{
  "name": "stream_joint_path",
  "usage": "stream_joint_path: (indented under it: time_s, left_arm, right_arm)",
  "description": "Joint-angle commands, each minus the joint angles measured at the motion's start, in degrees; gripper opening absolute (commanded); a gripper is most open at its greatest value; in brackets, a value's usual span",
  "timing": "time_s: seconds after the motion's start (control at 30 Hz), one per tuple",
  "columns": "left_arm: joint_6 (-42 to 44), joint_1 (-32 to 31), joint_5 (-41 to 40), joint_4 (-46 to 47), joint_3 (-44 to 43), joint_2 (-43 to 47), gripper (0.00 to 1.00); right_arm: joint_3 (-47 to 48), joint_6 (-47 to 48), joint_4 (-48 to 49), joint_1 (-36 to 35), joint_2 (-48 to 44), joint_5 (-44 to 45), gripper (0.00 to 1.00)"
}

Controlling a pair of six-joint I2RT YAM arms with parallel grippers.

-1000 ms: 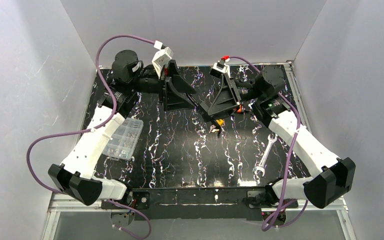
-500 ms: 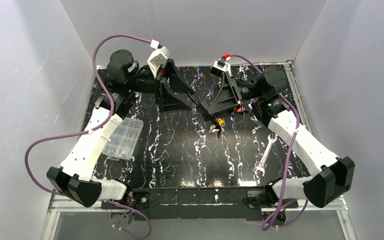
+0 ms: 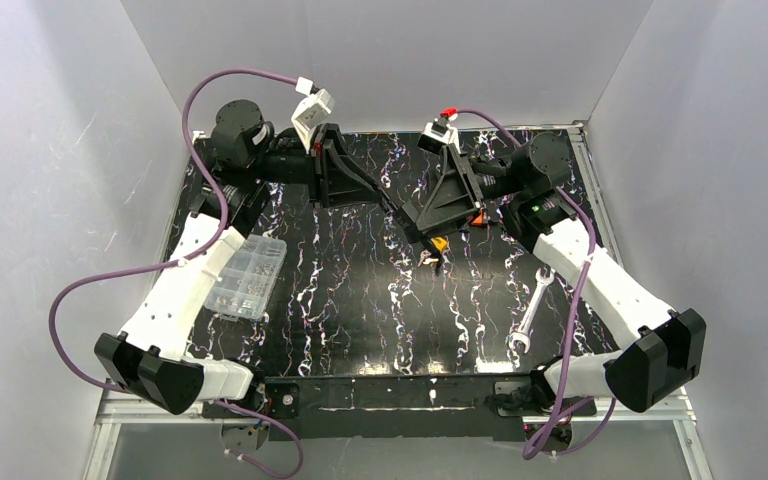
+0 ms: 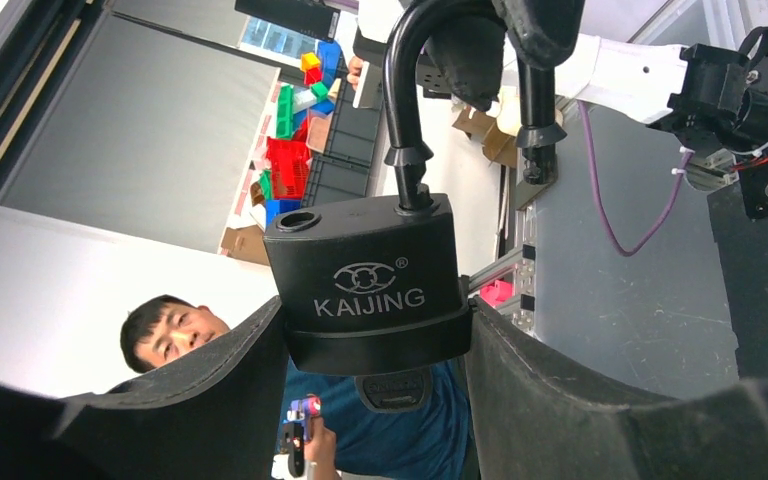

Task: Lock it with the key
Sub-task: Lock the lock.

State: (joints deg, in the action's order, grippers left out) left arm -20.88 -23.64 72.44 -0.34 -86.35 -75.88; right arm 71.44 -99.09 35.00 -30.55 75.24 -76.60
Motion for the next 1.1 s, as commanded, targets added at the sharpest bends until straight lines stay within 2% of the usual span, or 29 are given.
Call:
stream_joint_path:
  time_s: [0.0, 0.07, 0.13, 0.17, 0.23, 0.37, 0.53, 0.8, 0.9, 0.93, 0.97, 1.07]
  left_arm:
    - [-0.8, -0.6, 2.7, 1.0, 0.7, 2.6, 0.19]
    - [-0.5, -0.6, 2.7, 0.7, 0.8, 3.0, 0.14]
    - [-0.6, -0.6, 2.7, 0.6, 0.8, 3.5, 0.14]
    - [-0.8, -0.6, 2.8, 0.6, 0.9, 3.7, 0.16]
    - [-2.2, -0.7, 3.8, 1.5, 1.1, 4.0, 0.31]
    - [-3.2, -0.6, 5.6, 2.3, 1.4, 4.5, 0.34]
    - [-3.3, -0.7, 6.9, 1.8, 1.9, 4.8, 0.23]
    - [-1.3, -0.6, 7.9, -2.8, 2.1, 5.0, 0.15]
    - [-0.3, -0.6, 8.7, -4.4, 1.9, 5.0, 0.14]
    - [-0.1, -0.6, 9.0, -4.8, 2.0, 5.0, 0.09]
    - [0.1, -0.6, 9.2, -5.1, 1.9, 5.0, 0.00]
    - [-0.1, -0.6, 8.0, -5.2, 2.3, 5.3, 0.00]
  right_arm:
    - [1.8, 0.1, 3.2, 0.1, 0.0, 3.2, 0.01]
    - [2.3, 0.9, 2.4, 0.1, 0.2, 3.1, 0.01]
    - [2.8, 2.2, 0.9, 0.1, 0.4, 2.9, 0.01]
    - [3.0, 3.4, -0.6, 0.1, 0.5, 2.7, 0.01]
    - [3.6, 6.2, -5.0, 0.1, 0.7, 2.4, 0.01]
    - [5.3, 10.3, -10.4, 0.1, 1.1, 2.2, 0.01]
    - [6.9, 14.1, -15.4, 0.1, 1.5, 2.0, 0.01]
    - [10.0, 20.0, -23.6, 0.4, 1.5, 1.7, 0.01]
    - [12.2, 23.8, -28.5, 0.9, 1.7, 1.7, 0.01]
    - [13.1, 25.2, -30.4, 1.3, 1.7, 1.8, 0.01]
    - [14.2, 26.8, -32.4, 1.5, 1.8, 1.9, 0.01]
    - [19.1, 34.7, -43.7, 2.2, 2.5, 3.6, 0.01]
